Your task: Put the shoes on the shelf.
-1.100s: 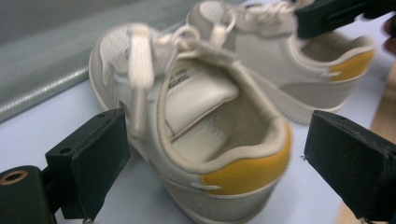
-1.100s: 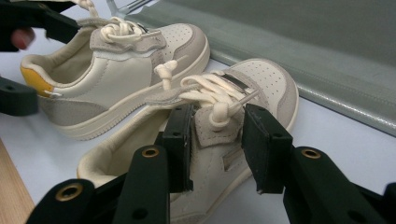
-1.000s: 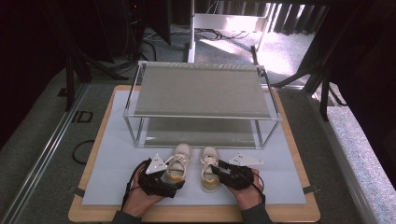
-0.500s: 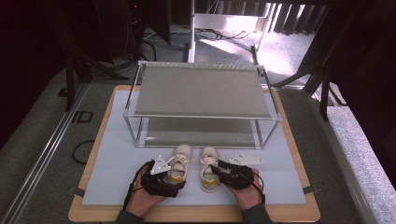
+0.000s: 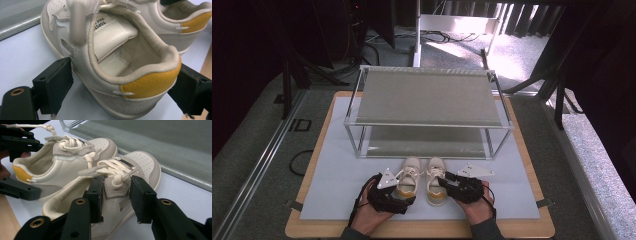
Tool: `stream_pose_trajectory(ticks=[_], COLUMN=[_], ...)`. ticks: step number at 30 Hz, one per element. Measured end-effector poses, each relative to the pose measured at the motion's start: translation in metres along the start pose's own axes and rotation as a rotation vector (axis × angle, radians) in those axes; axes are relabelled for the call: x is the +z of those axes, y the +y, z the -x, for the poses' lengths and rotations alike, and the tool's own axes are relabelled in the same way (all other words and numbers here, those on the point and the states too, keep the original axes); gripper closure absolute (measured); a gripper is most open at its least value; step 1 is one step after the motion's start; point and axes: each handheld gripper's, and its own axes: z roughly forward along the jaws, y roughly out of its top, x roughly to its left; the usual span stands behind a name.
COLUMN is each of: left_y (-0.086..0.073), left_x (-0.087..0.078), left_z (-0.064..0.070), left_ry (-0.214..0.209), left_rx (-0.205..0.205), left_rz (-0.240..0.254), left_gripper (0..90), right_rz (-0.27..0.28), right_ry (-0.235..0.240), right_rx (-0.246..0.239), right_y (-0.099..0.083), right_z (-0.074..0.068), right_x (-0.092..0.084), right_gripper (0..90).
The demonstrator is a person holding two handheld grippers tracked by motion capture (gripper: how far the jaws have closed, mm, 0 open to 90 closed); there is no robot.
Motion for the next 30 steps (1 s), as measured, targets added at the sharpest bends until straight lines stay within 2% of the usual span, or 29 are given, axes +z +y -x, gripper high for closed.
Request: stream_pose_trajectory(ticks=[3,6,14,21,24,27,30], left_y=[0.001,0.001,0.0,-0.002,-0.002,-0.001,0.0], left_x=[0.001,0.0,0.0,-0.001,-0.001,0.0,0.002], left_z=[0.006,0.006,0.009,0.009,0.011,0.012,0.013], left_ry=[-0.014,-0.044,-0.079,-0.084,-0.072,-0.065,-0.057], left_rx=[0.019,-0.004,0.006,0.018,0.021,0.022,0.008], left_rz=[-0.011,-0.007,-0.012,-0.009,-0.005,-0.008,0.001], left_gripper=[11.3,11.3,11.5,12.5,12.4,12.4,12.4], right_rz=[-0.001,-0.002,-0.009,-0.018,-0.027,-0.048,-0.055], right_ry=[0.005,0.015,0.033,0.04,0.022,-0.004,0.015], right_rx=[-0.007,0.0,-0.006,-0.014,-0.047,-0.083,-0.079], right_y=[0.0,0.0,-0.001,-0.003,-0.002,0.0,0.001], right_z=[-0.001,0.0,0.0,0.002,-0.002,-0.007,-0.005], right_x=[0.0,-0.001,-0.005,-0.008,-0.007,-0.007,-0.009], right_gripper=[63.3,63.4,65.2,65.9,61.9,64.3,66.3])
